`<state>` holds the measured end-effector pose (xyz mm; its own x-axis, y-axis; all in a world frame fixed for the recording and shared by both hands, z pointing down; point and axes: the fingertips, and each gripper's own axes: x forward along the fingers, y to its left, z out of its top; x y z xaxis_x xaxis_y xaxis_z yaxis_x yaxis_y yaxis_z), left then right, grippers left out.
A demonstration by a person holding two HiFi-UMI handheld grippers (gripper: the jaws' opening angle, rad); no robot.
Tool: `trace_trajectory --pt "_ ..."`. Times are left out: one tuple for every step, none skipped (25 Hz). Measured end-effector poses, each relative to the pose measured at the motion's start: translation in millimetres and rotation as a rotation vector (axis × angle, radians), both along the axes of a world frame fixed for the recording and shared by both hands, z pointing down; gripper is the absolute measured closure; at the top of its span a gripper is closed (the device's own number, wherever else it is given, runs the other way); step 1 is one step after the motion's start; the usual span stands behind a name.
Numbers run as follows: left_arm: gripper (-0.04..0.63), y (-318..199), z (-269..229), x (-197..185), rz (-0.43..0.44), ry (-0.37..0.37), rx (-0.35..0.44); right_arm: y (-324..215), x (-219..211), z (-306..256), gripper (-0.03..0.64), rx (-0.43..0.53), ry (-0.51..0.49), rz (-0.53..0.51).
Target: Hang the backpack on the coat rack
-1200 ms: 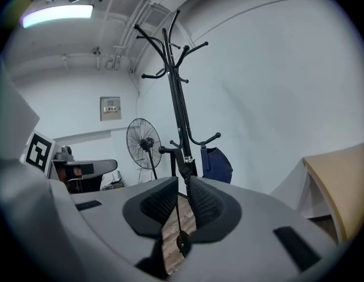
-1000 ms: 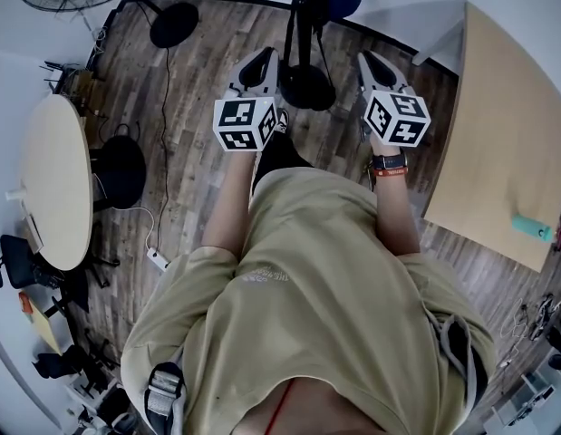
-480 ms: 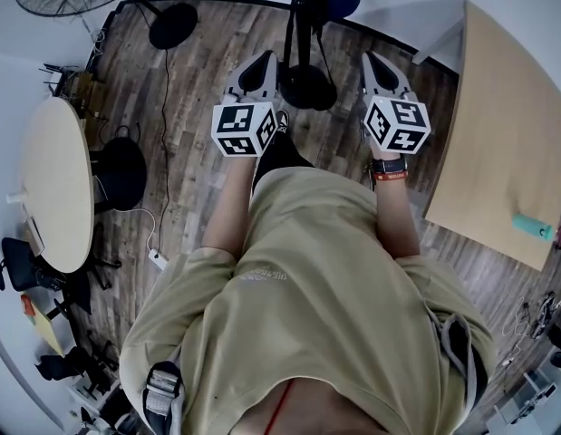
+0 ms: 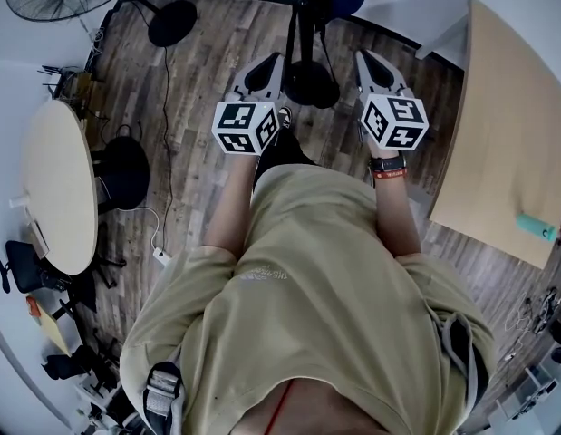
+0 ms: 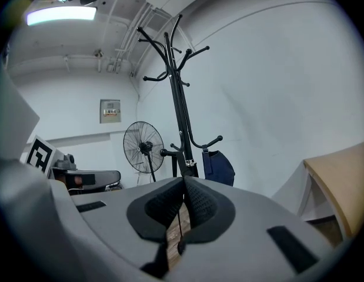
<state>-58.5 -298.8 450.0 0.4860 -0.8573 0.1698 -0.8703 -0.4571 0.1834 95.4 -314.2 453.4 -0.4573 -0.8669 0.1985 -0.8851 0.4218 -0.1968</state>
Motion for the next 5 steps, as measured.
trace_trajectory --pt "0.571 -3 2 -1 0.005 0.012 -0.008 -4 -2 2 0.601 -0.003 -0.004 -0.001" --pt "0.571 -7 4 -3 0.008 0.017 -0.017 -8 -4 3 0.600 -0.006 -0.007 -0.003" --pt "0.571 -11 7 -5 0.011 0.015 -0.024 -13 -7 5 0.601 -0.009 -0.009 -0.006" --pt "0.571 -15 9 -7 0.014 0.009 -0.031 -17 -10 6 0.601 -0.012 -0.010 -0.009" --pt "0.571 -19 12 -10 0.016 0.001 -0.037 -21 -13 8 0.601 -0.015 -0.011 -0.014"
